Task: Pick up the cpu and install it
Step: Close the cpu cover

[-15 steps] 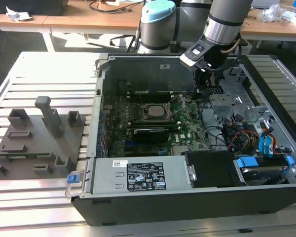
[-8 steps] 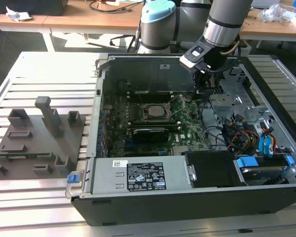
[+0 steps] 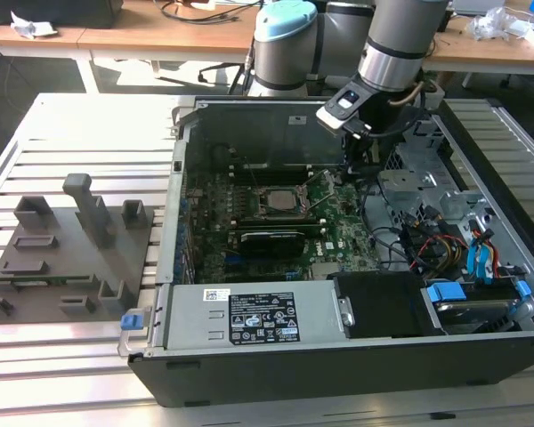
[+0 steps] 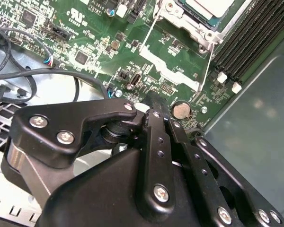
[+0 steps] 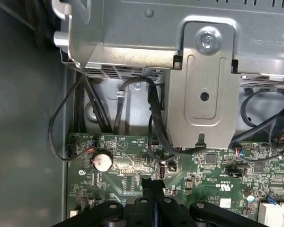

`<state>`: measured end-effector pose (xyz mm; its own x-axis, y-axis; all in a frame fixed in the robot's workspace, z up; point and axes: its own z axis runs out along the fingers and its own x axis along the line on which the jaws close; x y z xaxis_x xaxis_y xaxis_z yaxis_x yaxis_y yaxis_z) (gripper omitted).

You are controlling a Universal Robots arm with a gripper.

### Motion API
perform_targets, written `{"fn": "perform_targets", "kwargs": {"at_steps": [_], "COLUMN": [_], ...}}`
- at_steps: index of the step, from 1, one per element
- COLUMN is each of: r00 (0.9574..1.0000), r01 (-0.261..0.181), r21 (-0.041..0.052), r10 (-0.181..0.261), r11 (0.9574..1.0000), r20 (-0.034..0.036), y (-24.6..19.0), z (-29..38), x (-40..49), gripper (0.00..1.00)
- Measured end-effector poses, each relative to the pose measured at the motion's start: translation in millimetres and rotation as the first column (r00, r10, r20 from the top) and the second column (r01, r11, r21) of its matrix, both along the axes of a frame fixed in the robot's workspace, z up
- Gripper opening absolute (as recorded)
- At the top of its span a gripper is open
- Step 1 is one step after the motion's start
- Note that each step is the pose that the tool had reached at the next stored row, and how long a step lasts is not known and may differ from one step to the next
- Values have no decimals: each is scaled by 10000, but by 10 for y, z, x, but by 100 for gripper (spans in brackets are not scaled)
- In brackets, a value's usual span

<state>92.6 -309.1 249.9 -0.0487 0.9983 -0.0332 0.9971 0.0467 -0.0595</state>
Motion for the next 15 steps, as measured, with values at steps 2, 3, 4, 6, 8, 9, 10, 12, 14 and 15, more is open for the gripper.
{"fn": "perform_targets", "kwargs": {"at_steps": [2, 3, 4, 6, 8, 9, 10, 12, 14, 15], "r00": [10000, 10000, 10000, 10000, 10000, 10000, 10000, 10000, 10000, 10000], "r01": [-3, -3, -4, -4, -4, -5, -4, -5, -5, -4], "r21": [1, 1, -1, 2, 1, 1, 1, 1, 2, 1], "r10": [3, 3, 4, 4, 4, 5, 4, 5, 5, 4], "r11": [10000, 10000, 10000, 10000, 10000, 10000, 10000, 10000, 10000, 10000], "r20": [1, 0, 0, 0, 0, 1, 0, 1, 1, 0], "y": [0, 0, 1, 0, 0, 0, 0, 0, 0, 0], "z": [-26, -38, -46, -54, -57, -59, -59, -60, -61, -62], "x": [-13, -25, -37, -60, -80, -101, -125, -164, -195, -212], "gripper": [11, 11, 11, 11, 11, 11, 11, 11, 11, 11]}}
